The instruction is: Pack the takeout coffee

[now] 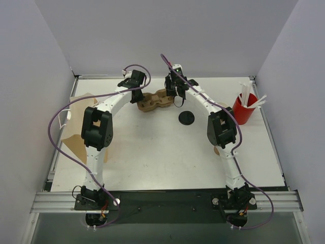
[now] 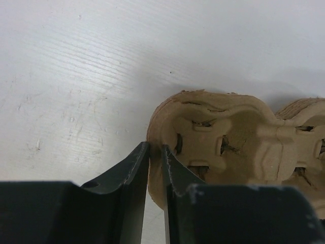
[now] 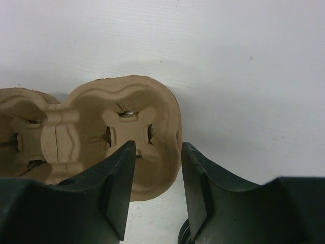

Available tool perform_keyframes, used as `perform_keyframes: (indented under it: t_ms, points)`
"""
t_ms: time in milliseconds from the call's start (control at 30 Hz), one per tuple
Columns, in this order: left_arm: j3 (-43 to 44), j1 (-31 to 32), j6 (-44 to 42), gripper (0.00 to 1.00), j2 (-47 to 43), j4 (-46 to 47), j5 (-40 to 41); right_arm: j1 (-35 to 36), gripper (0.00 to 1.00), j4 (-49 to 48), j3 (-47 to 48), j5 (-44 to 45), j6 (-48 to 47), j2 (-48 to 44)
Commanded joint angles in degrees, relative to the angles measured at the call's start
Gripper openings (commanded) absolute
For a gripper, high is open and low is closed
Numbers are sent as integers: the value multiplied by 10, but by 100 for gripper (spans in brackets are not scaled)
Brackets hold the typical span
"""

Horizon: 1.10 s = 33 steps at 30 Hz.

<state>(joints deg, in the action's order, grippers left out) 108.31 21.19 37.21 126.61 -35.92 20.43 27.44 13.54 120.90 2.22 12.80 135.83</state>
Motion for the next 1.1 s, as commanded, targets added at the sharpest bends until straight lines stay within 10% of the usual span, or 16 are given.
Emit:
perform_keyframes:
  t_ms: [0, 1067]
  points:
    - [0, -4, 1, 26, 1, 23, -12, 1, 37, 3, 0, 19, -15, 5]
    - [8, -7, -19, 27, 2, 20, -32, -4, 28, 3, 9, 31, -1, 19]
